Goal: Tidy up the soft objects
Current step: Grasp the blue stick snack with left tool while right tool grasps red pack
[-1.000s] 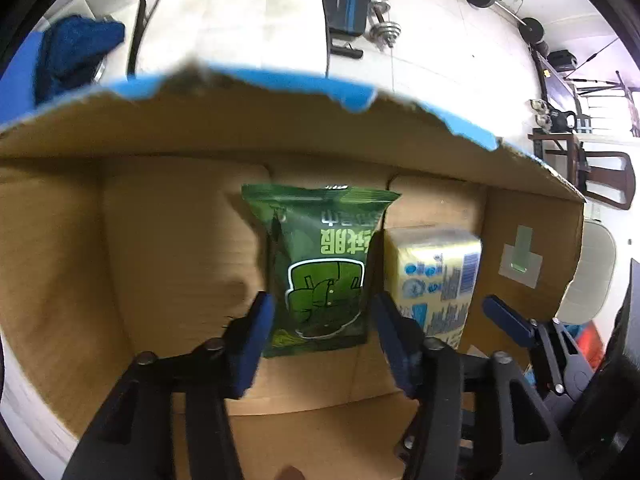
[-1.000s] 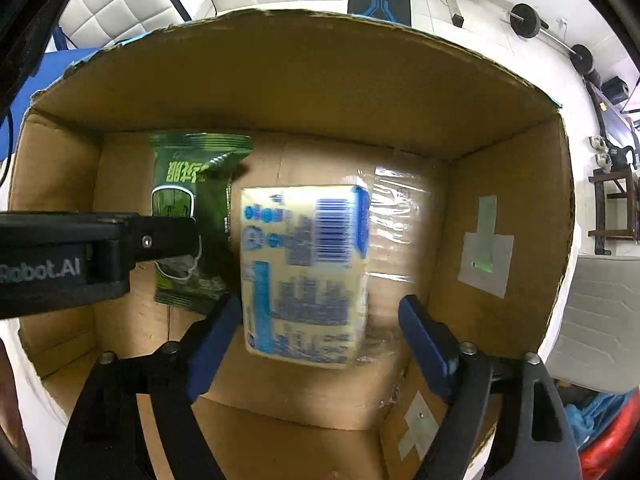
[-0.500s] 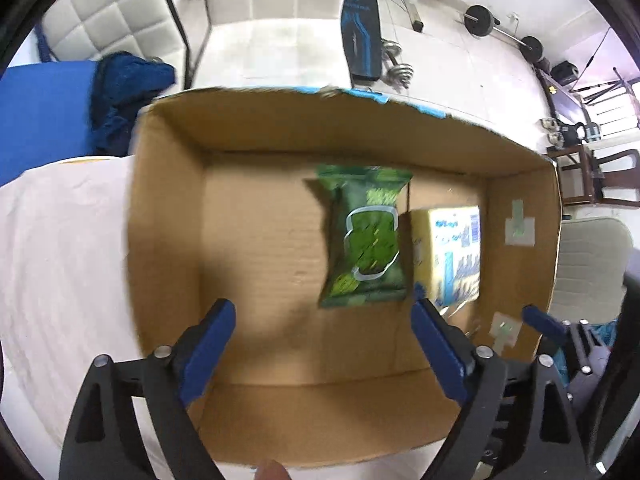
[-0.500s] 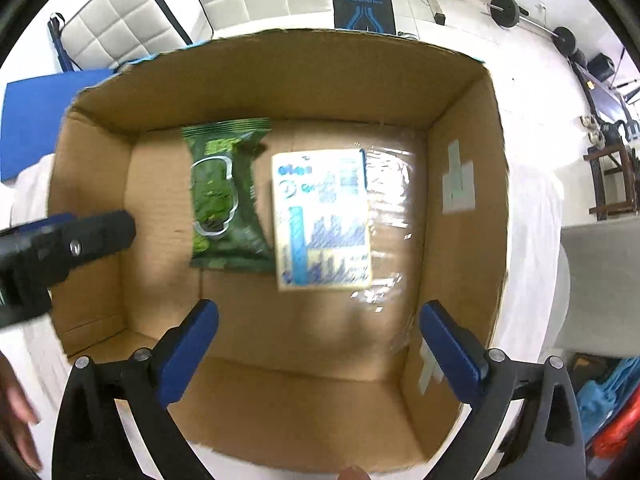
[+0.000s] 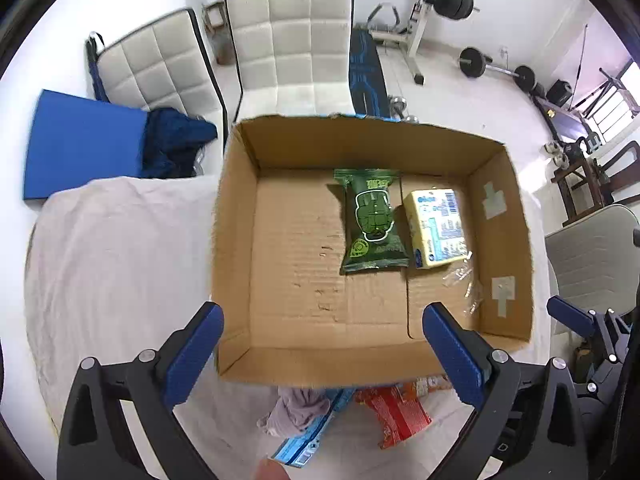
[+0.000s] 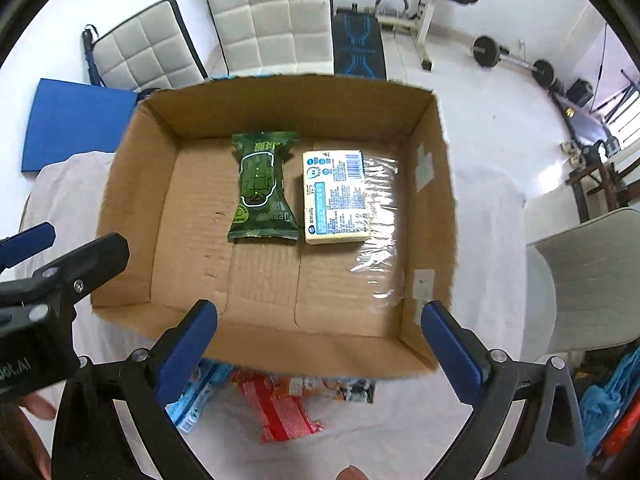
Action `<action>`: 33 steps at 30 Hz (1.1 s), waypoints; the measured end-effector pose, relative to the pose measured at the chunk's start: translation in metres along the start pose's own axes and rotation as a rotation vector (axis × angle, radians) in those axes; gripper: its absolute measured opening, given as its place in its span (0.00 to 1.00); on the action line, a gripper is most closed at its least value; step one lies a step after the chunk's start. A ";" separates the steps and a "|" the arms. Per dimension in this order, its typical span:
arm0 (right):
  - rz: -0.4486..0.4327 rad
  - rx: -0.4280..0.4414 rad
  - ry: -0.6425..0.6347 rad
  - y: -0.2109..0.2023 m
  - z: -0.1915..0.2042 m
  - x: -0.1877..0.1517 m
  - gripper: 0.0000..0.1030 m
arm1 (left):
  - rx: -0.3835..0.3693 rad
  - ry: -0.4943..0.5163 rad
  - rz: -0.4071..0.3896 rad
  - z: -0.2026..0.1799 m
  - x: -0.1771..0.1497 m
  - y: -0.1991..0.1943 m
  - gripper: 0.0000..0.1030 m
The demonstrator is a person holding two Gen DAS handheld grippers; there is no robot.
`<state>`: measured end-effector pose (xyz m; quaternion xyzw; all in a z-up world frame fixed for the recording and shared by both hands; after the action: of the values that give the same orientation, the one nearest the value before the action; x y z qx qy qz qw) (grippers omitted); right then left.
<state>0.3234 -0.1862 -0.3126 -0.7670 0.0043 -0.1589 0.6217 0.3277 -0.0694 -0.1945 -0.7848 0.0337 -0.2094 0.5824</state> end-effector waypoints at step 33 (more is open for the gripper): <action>0.345 0.058 -0.133 0.102 0.052 -0.162 0.86 | 0.084 -0.068 0.346 0.059 -0.176 0.123 0.92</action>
<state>0.2019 -0.1272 -0.4583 -0.7453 0.0902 0.0010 0.6606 0.2126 -0.0037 -0.3733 -0.7488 0.1399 -0.0806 0.6428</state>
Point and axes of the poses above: each gripper's, at about its wrist camera, not at the fingertips, and y roughly the way its jaws point, z to its left, x to its top, the point moved 1 cm from there along y, roughly the way its jaws point, and after that the axes turned 12 degrees about -x, right-handed, at the moved point
